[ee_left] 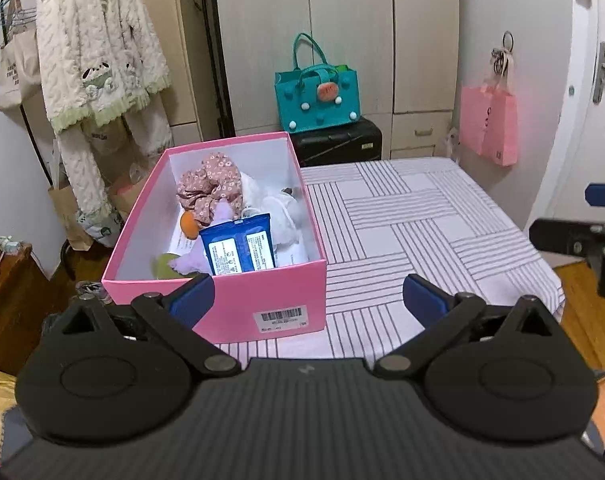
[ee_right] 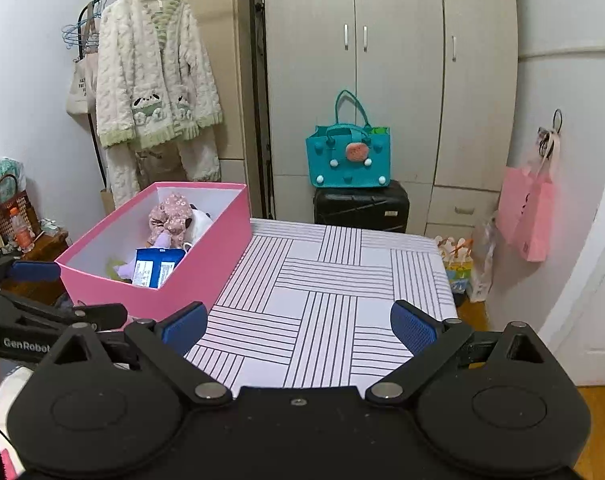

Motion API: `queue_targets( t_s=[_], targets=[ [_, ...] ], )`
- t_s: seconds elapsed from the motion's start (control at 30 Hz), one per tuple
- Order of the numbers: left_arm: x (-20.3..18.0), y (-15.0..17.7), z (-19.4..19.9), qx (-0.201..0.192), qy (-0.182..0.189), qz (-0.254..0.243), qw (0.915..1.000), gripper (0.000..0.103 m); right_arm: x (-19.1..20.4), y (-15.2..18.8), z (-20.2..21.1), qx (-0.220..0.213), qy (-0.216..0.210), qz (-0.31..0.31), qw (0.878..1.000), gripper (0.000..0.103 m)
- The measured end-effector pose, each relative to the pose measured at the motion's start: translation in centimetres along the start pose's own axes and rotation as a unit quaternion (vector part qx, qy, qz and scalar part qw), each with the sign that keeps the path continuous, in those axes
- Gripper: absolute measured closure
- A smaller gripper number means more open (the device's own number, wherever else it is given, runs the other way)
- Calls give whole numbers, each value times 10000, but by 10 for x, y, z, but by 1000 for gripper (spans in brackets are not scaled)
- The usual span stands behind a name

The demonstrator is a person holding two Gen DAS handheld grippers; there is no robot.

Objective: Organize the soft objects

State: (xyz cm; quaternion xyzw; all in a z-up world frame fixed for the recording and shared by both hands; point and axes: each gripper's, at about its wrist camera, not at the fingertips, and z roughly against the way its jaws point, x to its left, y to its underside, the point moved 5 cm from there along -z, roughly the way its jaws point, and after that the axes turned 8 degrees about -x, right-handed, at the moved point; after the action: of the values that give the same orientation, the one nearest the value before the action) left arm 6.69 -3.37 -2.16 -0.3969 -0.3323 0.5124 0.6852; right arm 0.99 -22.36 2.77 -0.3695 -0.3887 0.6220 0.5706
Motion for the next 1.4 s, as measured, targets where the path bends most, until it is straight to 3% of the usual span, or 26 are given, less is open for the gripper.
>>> queue_targets(
  t_s=[0.53,1.4],
  targets=[
    [14,-2,-5,43,-151,208,9997,1,5,-2,4,-48,344,108,9993,3],
    [14,-2,-9,218,-297,23,9993,0,-5,0,-3,-42,534,-86,9985,3]
  ],
)
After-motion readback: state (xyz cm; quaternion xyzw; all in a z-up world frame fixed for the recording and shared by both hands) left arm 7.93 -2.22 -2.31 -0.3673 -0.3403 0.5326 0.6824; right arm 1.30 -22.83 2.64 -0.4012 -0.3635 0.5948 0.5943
